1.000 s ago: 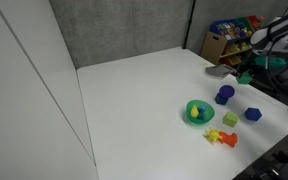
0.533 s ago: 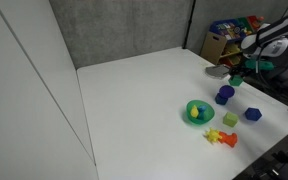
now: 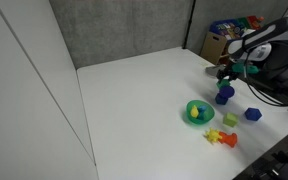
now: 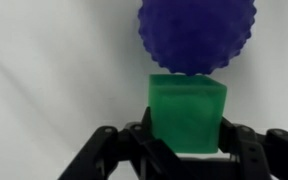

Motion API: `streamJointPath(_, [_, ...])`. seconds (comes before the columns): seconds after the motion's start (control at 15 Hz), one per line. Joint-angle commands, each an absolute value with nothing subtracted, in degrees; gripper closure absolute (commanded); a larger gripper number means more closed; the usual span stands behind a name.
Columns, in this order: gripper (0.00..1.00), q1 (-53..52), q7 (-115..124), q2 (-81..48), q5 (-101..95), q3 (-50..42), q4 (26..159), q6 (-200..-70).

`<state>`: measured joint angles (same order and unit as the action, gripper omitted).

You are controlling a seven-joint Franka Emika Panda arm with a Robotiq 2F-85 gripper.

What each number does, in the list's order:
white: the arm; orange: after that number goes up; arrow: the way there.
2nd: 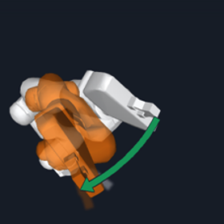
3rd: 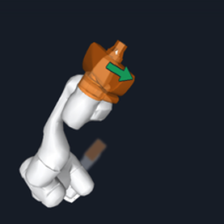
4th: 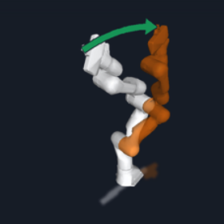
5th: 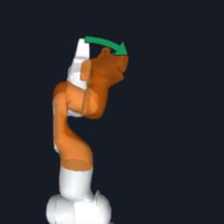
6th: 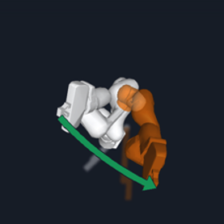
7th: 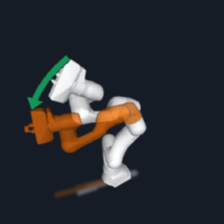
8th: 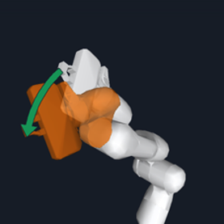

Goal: Put the dark green bowl on the dark blue block then place the ball on top of them

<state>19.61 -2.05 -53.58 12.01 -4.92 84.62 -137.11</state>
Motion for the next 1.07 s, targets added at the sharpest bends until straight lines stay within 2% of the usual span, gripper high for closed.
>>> streamJointPath(0.0, [0.72, 19.0, -2.3, -52.5, 11.7, -4.1, 85.7, -135.3])
streamJointPath(1.0, [0.72, 15.7, -2.3, -41.8, 9.8, -6.1, 100.0, -134.9])
